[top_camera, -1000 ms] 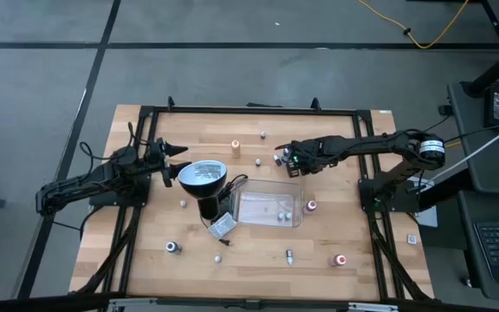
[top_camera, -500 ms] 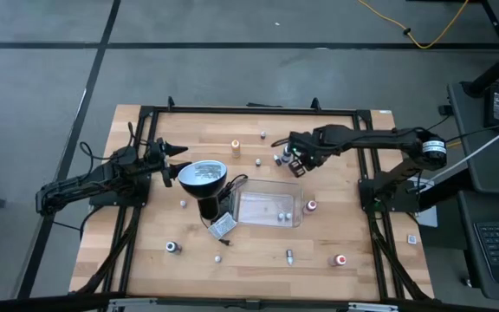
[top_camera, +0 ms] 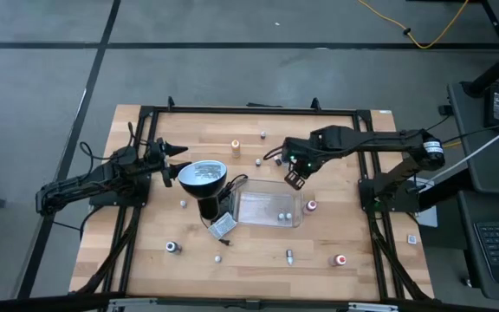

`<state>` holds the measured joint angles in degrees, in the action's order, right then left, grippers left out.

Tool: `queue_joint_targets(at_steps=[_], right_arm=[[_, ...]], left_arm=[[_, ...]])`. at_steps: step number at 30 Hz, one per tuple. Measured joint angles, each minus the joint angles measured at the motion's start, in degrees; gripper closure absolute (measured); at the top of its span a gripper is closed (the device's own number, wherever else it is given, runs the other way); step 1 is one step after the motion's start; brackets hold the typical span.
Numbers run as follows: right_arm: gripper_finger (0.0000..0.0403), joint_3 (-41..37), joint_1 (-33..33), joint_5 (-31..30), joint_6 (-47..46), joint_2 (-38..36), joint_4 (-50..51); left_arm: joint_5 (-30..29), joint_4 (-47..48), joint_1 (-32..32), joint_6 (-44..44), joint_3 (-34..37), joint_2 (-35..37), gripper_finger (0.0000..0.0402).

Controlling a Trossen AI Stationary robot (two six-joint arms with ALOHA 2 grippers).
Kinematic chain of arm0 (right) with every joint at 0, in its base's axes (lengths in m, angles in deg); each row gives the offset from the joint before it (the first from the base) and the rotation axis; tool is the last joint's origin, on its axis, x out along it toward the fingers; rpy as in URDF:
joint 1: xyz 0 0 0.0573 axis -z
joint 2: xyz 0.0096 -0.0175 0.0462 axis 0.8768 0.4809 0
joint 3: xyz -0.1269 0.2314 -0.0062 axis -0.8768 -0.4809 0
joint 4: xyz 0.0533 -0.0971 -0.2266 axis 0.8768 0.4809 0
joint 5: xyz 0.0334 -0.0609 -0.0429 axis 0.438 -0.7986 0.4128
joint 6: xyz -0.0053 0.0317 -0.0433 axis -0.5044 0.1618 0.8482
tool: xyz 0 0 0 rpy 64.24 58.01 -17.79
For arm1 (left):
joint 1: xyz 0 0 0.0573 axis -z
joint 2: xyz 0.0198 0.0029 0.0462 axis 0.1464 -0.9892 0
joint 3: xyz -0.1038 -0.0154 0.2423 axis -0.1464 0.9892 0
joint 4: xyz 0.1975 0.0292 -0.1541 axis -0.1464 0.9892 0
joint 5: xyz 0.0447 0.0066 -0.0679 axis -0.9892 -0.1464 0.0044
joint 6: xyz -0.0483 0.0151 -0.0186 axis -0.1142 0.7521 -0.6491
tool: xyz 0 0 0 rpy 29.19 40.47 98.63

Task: Pick & Place food coloring
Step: Put the small black food coloring bottle into the transparent bin

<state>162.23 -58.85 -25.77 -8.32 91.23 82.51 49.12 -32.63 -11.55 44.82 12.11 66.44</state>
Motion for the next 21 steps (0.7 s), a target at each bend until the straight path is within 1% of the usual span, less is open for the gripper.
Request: queue_joint_targets(at_steps=[6,9,12,21], right_arm=[[0.0341,7.1,-3.3,1.0,5.7,6.6,0.2],[0.0340,9.2,-4.9,1.5,8.2,10.0,0.0],[0.0340,9.9,-6.9,1.6,10.1,12.6,-1.1],[0.0341,9.9,-12.0,2.7,11.0,17.2,-5.4]], left_arm=[[0.0,0.0,0.0,0.0,0.0,0.0,0.0080],[0.0,0.0,0.0,0.0,0.0,0.0,0.0080],[0.0,0.0,0.0,0.0,0.0,0.0,0.0080],[0.0,0.0,0.0,0.0,0.0,0.0,0.0080]])
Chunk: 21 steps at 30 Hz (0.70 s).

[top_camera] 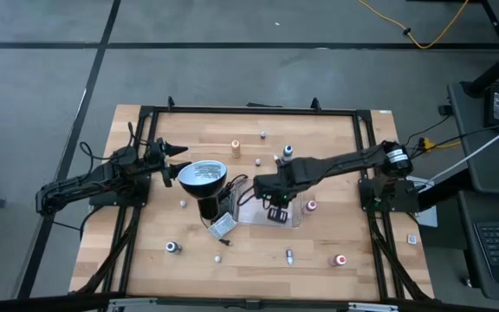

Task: Pick & Place food coloring
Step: Put the small black food coloring bottle into the transparent bin

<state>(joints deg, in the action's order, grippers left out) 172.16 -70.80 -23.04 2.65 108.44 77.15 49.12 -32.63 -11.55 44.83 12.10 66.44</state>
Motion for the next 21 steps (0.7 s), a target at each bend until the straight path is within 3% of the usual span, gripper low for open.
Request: queue_joint_targets(at_steps=[21], right_arm=[[0.0340,-8.6,-3.0,-1.3,-0.5,2.0,-11.7]], left_arm=[[0.0,0.0,0.0,0.0,0.0,0.0,0.0080]])
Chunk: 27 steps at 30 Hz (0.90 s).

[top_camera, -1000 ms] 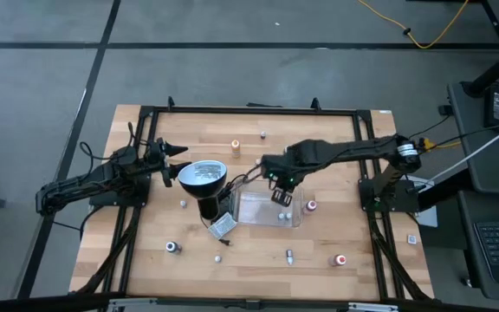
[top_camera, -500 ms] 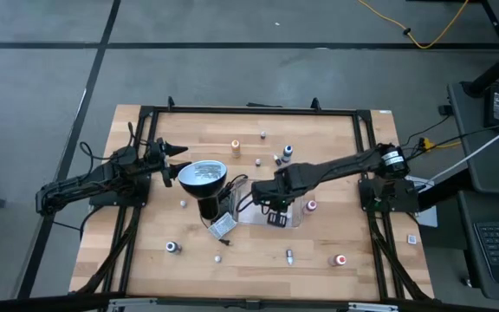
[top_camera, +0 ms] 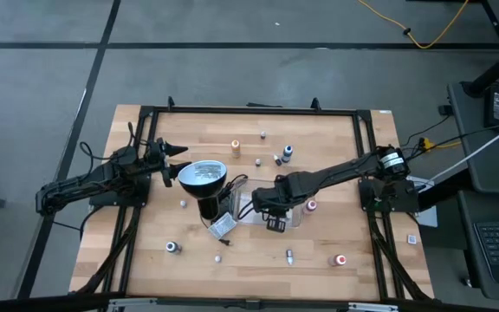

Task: Pick & Place food coloring
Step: Put the small black food coloring bottle into the transparent bin

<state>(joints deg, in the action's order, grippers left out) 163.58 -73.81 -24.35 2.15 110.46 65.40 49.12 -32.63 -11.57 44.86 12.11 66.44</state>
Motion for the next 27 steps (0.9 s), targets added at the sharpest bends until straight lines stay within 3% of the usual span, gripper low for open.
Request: queue_joint_targets(at_steps=[27], right_arm=[[0.0337,-6.0,-1.4,2.1,-0.4,2.2,-4.7]], left_arm=[[0.0,0.0,0.0,0.0,0.0,0.0,0.0080]])
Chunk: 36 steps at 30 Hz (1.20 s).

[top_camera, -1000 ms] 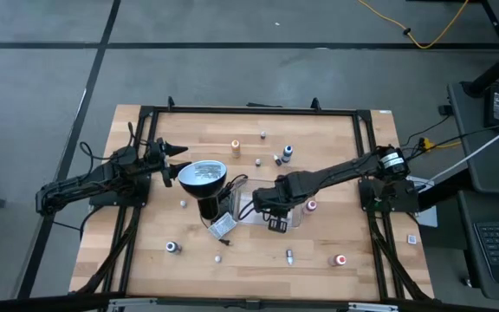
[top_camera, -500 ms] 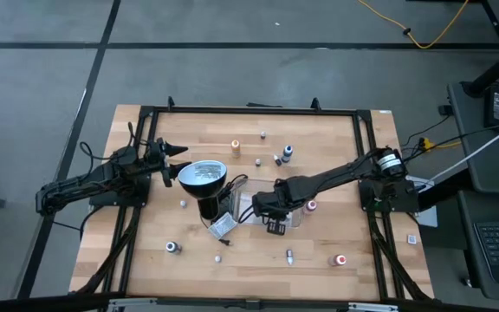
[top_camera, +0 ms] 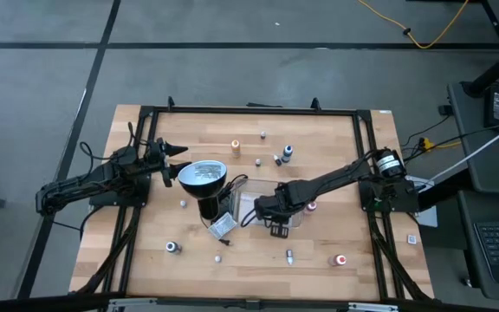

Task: Pick & Place food coloring
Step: Put the small black food coloring bottle into the transparent bin, then put the small red food coloring bottle into the transparent bin

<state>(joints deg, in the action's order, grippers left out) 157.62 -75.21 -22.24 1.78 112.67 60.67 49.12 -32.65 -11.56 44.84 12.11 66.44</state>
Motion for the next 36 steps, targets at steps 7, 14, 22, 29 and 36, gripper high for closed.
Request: queue_joint_targets(at_steps=[7,14,22,29,36], right_arm=[[0.0316,0.0,0.0,0.1,0.1,0.0,0.0],[0.0285,0.3,0.3,0.0,0.2,-0.3,0.7],[0.0260,4.1,0.4,-0.5,1.6,-0.8,3.4],[0.0248,7.1,1.7,-1.5,1.6,-2.2,7.7],[0.0226,10.6,3.5,-8.1,1.3,-5.8,13.2]], left_arm=[[0.0,0.0,0.0,0.0,0.0,0.0,0.0080],[0.0,0.0,0.0,0.0,0.0,0.0,0.0080],[0.0,0.0,0.0,0.0,0.0,0.0,0.0080],[0.0,0.0,0.0,0.0,0.0,0.0,0.0080],[0.0,0.0,0.0,0.0,0.0,0.1,0.0080]])
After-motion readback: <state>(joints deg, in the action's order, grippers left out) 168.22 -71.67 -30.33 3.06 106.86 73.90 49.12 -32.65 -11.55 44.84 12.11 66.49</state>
